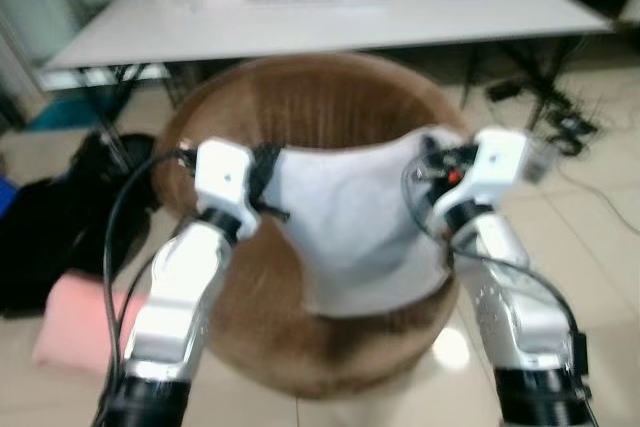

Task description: Move the pillow to the sofa from floor

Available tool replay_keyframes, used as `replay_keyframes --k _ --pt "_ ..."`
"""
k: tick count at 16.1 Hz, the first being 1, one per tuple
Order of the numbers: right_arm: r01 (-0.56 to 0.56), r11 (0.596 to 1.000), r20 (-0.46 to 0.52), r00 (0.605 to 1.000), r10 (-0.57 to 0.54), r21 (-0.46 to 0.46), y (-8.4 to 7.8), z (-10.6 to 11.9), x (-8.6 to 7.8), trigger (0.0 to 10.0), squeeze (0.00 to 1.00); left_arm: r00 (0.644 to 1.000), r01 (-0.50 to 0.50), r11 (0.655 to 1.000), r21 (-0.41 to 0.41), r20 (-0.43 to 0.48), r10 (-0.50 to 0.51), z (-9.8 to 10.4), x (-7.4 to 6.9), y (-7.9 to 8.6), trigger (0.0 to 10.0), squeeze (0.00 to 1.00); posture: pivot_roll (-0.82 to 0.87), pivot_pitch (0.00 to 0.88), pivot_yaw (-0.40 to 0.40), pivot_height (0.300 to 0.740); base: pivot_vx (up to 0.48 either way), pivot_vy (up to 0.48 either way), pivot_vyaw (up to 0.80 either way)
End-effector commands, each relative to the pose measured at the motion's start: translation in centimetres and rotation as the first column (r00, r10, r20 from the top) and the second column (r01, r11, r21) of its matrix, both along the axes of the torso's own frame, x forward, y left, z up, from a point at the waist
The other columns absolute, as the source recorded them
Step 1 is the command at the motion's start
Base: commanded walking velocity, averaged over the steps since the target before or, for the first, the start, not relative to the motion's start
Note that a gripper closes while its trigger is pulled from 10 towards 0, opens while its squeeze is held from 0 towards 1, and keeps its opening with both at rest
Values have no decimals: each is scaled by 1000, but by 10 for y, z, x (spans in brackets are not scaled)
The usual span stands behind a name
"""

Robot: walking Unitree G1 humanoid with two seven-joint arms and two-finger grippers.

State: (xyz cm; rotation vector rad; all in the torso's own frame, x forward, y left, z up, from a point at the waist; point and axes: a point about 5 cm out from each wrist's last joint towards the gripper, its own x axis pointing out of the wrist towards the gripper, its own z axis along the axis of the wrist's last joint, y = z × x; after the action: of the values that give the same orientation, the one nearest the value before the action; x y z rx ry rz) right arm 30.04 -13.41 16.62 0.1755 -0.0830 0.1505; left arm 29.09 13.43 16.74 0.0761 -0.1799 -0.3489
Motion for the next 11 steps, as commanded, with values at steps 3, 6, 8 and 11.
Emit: replay_keyframes --k 3,6,8,11 --pt "41 999 12 999 -41 -8 -12 3 0 10000 0 999 -5 1000 -14 46 6 10 1 -2 10000 0 5 0 80 740 356 0 0" --pt "37 999 9 999 -37 -8 -11 2 0 10000 0 999 -10 1000 -12 44 11 10 0 -1 10000 0 7 0 80 740 358 0 0" --pt "32 999 5 999 -32 -10 -12 2 1 10000 0 999 -12 1000 -29 47 14 11 0 0 10000 0 7 0 80 740 150 0 0" --pt "29 999 0 1000 -29 -22 -13 1 1 10000 0 999 9 999 34 33 -10 5 -2 2 10000 0 8 0 78 740 0 0 0"
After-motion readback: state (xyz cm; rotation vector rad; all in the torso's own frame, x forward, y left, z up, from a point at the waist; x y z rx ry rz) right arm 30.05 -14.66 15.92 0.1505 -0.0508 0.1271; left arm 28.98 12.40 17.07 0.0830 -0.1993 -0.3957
